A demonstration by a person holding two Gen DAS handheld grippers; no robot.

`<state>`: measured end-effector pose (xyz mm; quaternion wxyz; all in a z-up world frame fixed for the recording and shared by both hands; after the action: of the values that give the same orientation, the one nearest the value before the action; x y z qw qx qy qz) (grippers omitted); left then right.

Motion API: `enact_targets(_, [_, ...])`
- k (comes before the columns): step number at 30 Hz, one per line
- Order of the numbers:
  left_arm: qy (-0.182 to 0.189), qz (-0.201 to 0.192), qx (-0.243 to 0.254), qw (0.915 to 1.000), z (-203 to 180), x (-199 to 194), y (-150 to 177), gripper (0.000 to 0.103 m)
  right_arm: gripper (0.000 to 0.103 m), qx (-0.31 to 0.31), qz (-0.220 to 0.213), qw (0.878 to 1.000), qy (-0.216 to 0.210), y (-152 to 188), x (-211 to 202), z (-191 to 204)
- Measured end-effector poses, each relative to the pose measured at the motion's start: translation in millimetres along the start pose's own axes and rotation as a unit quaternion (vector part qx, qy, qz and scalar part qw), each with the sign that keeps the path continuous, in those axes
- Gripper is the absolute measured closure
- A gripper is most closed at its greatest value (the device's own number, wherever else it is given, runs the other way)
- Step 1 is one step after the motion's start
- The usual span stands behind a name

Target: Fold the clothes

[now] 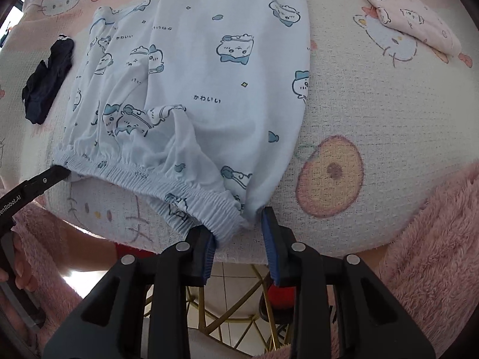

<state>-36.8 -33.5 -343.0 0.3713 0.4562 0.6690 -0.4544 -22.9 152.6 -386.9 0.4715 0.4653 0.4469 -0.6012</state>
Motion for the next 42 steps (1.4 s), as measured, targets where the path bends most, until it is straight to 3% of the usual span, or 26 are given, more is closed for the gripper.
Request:
enact_targets(3, [0.013,0.000,-0.005,0.9999,1,0,0,0.083,0.074,0.001,0.008,1.000,-0.013,-3,5,1])
enact_targets(4, [0.018,-0.002,-0.006,0.9998,1,-1,0,0.084,0.085,-0.006,0.003,1.000,-0.013,-6,4,3])
enact_targets(5, [0.021,-0.004,-0.006,0.9997,0,-3,-1,0.094,0.091,-0.014,-0.005,1.000,-0.010,-7,2,10])
enact_targets(6, [0.021,-0.013,0.003,0.9997,-2,-9,-3,0.102,0.092,-0.023,-0.016,1.000,0.004,-9,-2,16])
enact_targets(10, [0.040,-0.057,0.027,0.9972,-14,-45,-12,0.103,0.094,-0.046,-0.066,0.995,0.062,-12,-24,12])
enact_targets(12, [0.022,-0.051,0.042,0.9976,-19,-51,-16,0.103,0.094,-0.053,-0.073,0.993,0.077,-11,-33,9])
enact_targets(16, [-0.025,0.018,0.043,0.9986,-3,-26,-7,0.103,0.094,-0.065,-0.032,0.993,0.094,-4,-17,9])
enact_targets(19, [0.003,0.015,0.025,0.9996,-2,-28,1,0.102,0.091,-0.064,-0.015,0.996,0.057,-2,-16,15])
enact_targets(24, [0.030,-0.001,0.099,0.9947,-42,-33,-15,0.102,0.076,-0.068,-0.043,0.996,-0.033,-8,-53,31])
enact_targets(26, [0.032,0.023,0.134,0.9902,-58,-25,-14,0.102,0.076,-0.084,-0.047,0.994,-0.045,3,-62,40])
enact_targets(29, [0.054,0.058,0.187,0.9791,-86,-16,-3,0.102,0.076,-0.117,-0.057,0.991,-0.013,-9,-66,45])
enact_targets(32, [0.078,0.089,0.195,0.9736,-103,0,5,0.102,0.075,-0.133,-0.069,0.988,0.024,-5,-72,40])
enact_targets(36, [0.071,0.099,0.165,0.9788,-97,16,4,0.101,0.072,-0.117,-0.047,0.989,0.079,-1,-44,28])
enact_targets(39, [0.093,0.079,0.148,0.9814,-93,9,-5,0.101,0.072,-0.080,-0.009,0.996,0.033,0,-42,11])
enact_targets(42, [0.084,0.063,0.146,0.9837,-94,9,-13,0.100,0.072,-0.059,0.006,0.996,-0.070,2,-56,14])
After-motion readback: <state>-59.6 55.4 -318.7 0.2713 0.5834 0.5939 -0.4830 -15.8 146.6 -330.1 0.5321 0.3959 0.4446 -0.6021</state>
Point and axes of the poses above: each gripper's, at about its wrist camera, not at the fingertips, and x roughly the way its jaws point, z to its left, y to its underside, the point moved 6 cm from there along x, roughly the way its jaws point, and after that the axes turned 9 degrees about x, right-handed, at the moved point
